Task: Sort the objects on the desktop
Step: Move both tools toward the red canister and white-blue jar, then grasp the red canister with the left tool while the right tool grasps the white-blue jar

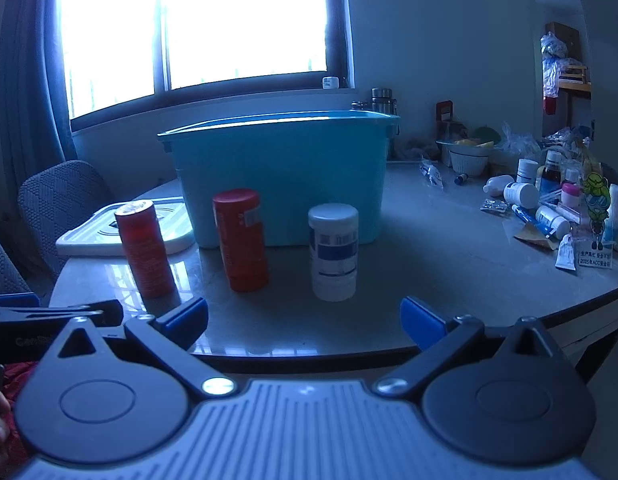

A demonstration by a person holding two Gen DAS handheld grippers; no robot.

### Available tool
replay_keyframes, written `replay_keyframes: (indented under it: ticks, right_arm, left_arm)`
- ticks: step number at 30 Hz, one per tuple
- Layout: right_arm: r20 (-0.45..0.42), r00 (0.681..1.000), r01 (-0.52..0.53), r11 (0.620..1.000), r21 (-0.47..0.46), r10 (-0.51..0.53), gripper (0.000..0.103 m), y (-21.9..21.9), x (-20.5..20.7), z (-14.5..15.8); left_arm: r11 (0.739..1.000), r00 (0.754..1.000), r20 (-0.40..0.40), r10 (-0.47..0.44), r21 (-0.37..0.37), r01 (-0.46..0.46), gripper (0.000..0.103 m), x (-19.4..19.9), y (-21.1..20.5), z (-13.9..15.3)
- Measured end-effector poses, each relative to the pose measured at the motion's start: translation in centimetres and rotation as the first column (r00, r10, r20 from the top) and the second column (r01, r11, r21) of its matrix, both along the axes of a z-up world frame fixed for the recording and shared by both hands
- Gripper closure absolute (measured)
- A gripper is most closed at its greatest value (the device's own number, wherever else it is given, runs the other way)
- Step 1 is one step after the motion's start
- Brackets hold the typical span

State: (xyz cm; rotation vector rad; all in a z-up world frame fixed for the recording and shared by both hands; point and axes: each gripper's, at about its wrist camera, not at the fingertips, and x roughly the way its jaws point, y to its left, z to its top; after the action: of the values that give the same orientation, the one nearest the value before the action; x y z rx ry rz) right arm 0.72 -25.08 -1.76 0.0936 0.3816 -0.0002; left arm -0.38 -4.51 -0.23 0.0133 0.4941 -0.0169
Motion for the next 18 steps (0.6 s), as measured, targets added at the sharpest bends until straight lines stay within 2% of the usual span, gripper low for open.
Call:
replay_keyframes:
  ticks: [18]
  right_arm:
    - [0.016, 1.0, 0.016, 1.0, -0.01, -0.016, 0.0, -1.0, 2.7, -1.4]
  left_arm:
    - [1.0, 1.0, 0.014, 0.007, 0.003, -0.007, 0.001, 4.2, -0.4, -0.9]
